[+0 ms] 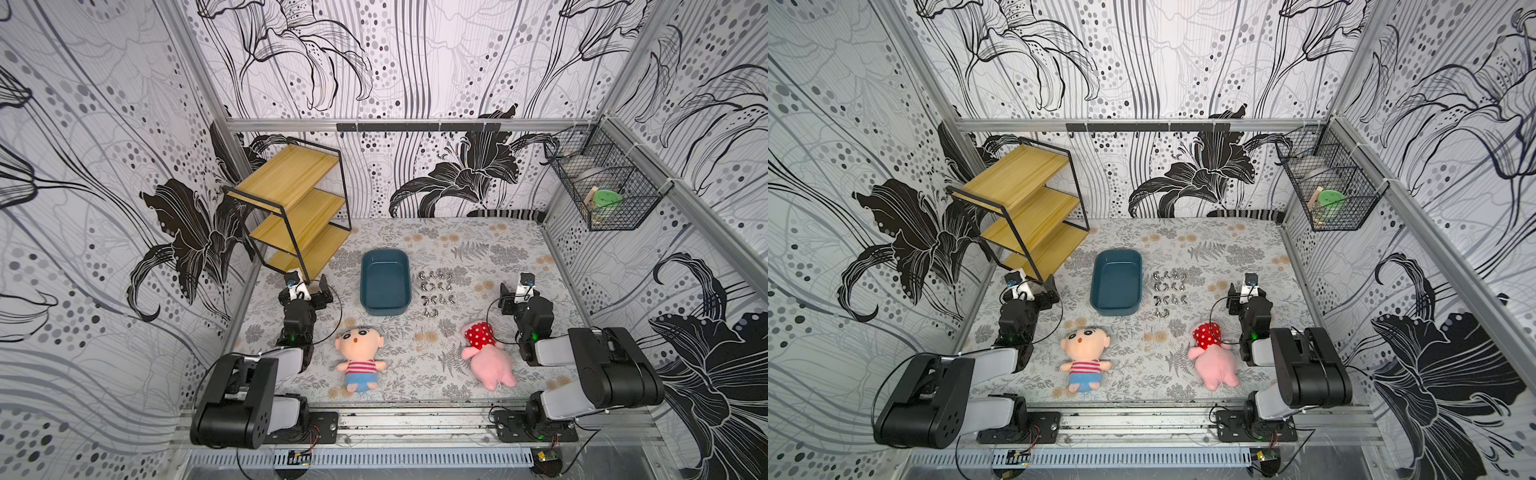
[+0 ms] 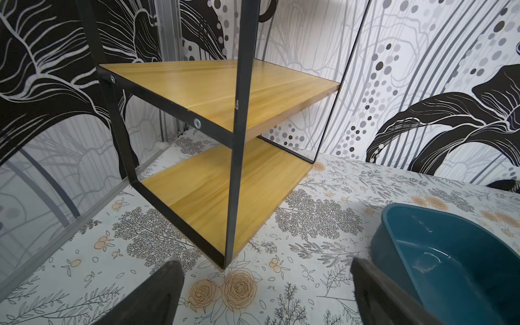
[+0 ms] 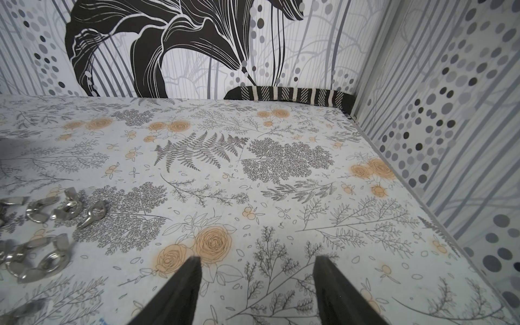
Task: Take out the wing nut from the storage box
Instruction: Reset both arms
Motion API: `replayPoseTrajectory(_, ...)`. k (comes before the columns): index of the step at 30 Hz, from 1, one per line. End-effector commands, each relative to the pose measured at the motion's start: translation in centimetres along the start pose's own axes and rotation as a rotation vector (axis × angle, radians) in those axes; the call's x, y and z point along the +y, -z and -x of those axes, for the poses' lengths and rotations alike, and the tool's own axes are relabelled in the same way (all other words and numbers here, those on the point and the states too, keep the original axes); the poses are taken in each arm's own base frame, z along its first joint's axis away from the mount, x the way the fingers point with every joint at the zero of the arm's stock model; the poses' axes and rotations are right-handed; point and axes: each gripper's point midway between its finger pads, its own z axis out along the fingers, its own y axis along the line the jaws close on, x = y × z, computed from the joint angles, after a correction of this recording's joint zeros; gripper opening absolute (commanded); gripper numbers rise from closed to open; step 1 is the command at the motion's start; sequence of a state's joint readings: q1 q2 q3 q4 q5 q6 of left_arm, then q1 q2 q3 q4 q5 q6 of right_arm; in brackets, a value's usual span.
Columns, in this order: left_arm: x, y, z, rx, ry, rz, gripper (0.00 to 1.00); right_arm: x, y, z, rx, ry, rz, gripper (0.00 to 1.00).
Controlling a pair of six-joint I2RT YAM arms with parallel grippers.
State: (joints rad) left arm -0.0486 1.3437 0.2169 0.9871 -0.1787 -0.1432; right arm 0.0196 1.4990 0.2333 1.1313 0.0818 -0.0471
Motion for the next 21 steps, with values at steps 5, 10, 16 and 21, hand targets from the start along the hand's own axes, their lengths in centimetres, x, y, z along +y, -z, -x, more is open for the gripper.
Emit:
replayPoseTrajectory(5,-2.4,-0.5,0.6,-0.084,-0.058,-0.146,0.98,0.1,0.0,0.7,-0.032,0.01,0.015,0.96)
replayPoseTrajectory(10,-1.8,-0.7,0.6,-0.068,-0.038,-0.102,0.98,0.1,0.0,0.7,-0.032,0.009,0.018,0.96)
replayPoseTrajectory(16,-1.8,-0.7,0.7,-0.078,-0.042,-0.103,0.98,0.1,0.0,0.7,-0.032,0.008,0.016,0.96)
replayPoseTrajectory(21,-1.9,-1.1,0.4,-0.059,-0.041,-0.108,0.98,0.1,0.0,0.8,-0.032,0.009,0.017,0.96)
